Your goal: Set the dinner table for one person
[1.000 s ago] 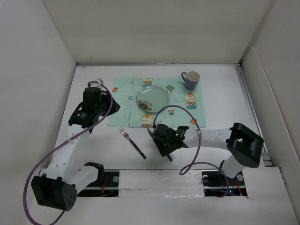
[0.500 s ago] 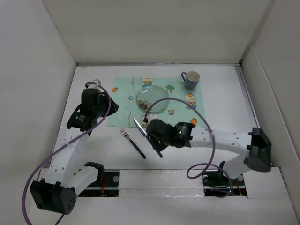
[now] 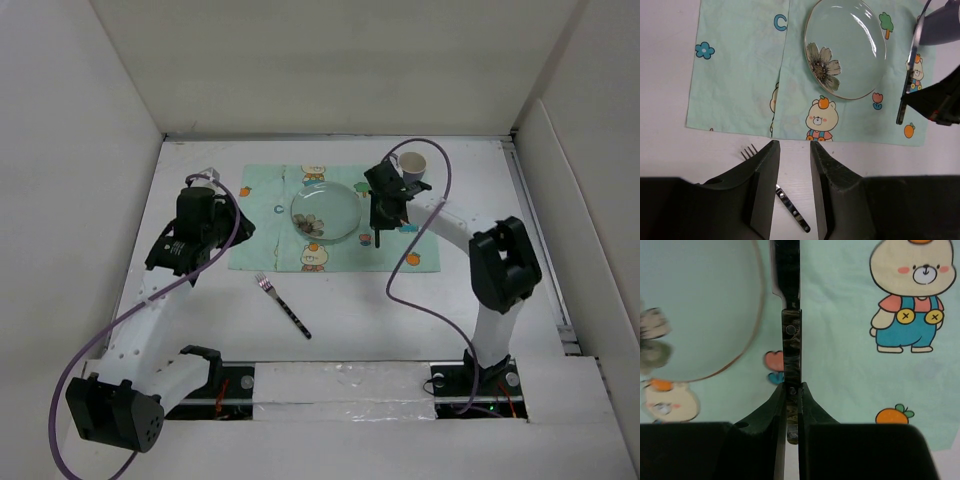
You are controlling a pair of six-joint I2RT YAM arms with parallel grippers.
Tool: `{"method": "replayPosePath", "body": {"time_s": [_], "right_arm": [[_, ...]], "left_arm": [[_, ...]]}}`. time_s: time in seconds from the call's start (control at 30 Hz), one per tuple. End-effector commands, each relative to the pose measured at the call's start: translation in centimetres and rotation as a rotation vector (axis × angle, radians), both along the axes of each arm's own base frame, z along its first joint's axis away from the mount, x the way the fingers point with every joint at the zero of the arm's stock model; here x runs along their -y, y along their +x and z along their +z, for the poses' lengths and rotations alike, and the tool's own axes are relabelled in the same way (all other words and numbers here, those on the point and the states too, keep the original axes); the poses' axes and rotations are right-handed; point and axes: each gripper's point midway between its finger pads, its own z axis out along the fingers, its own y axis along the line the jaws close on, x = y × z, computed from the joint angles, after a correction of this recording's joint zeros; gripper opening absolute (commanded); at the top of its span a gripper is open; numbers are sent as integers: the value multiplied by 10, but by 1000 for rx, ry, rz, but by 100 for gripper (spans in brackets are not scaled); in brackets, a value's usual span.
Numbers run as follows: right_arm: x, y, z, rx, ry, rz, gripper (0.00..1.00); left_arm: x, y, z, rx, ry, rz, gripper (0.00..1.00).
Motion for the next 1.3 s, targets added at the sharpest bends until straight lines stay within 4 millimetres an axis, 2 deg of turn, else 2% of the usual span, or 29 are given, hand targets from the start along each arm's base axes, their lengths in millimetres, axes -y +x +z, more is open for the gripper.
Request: {"method": "replayPosePath", "body": {"time_s": [0.0, 0.1, 0.23, 0.43, 0.5, 0.53, 0.57, 0.63, 0.67, 0.73, 0.8, 0.83, 0.87, 0.9, 0.93, 0.97, 1.0, 1.03, 1.07, 1.1, 1.13, 1.17, 1.2, 1.23, 1.27], "right_arm": [[-2, 25, 17, 48, 27, 2, 0], [8, 37, -8, -2, 14, -16, 0], [15, 45, -24, -22, 0, -21, 0], [20, 45, -49, -72, -26, -26, 0], [20, 42, -54, -84, -28, -28, 5], [20, 42, -54, -81, -27, -28, 10], [21, 40, -55, -84, -26, -28, 20], [22, 41, -51, -75, -27, -33, 31], [23, 40, -48, -75, -30, -34, 40], [23, 43, -24, -35, -18, -37, 45], [14, 40, 2, 12, -3, -15, 50], [10, 34, 29, 55, 21, -2, 51], [6, 29, 42, 79, 34, 18, 50], [-2, 21, 53, 97, 54, 56, 41], [-21, 2, 52, 98, 68, 121, 26], [-38, -16, 71, 126, 132, 192, 1], [-53, -33, 72, 125, 164, 253, 0], [-81, -66, 58, 107, 190, 357, 0], [-110, -100, 59, 117, 237, 437, 0], [-111, -101, 59, 117, 237, 438, 0], [-132, -133, 49, 97, 225, 514, 0], [-140, -142, 41, 92, 206, 520, 0], [-148, -153, 35, 80, 196, 542, 6], [-160, -160, 36, 79, 198, 560, 28], [-175, -179, 22, 43, 182, 617, 39]], "left_arm": [[4, 6, 25, 88, -7, -27, 28], [6, 4, 22, 84, -11, -38, 28], [9, 2, 17, 72, -27, -49, 28], [9, 1, 8, 54, -27, -48, 28], [9, 3, 8, 52, -23, -48, 28], [9, 4, 10, 57, -23, -49, 28], [9, 4, 9, 54, -23, -49, 28], [9, 6, 11, 57, -22, -48, 28], [10, 6, 11, 56, -23, -49, 28], [9, 8, 14, 60, -19, -45, 28], [8, 11, 22, 77, -14, -42, 28], [7, 12, 25, 81, -8, -37, 27], [7, 14, 28, 88, -2, -38, 24], [7, 16, 37, 106, -3, -36, 12], [6, 17, 38, 107, -2, -33, 5], [6, 17, 42, 113, -2, -30, 0], [6, 19, 48, 124, -7, -28, 0], [6, 19, 51, 128, -10, -25, 0], [6, 18, 59, 138, -27, -14, 0], [6, 18, 59, 138, -27, -14, 0], [6, 14, 58, 125, -35, -11, 0], [6, 10, 61, 128, -46, -6, 0], [7, 5, 57, 109, -69, 4, 3], [7, -1, 55, 100, -81, 7, 8], [6, -7, 58, 113, -94, 9, 18]]}}
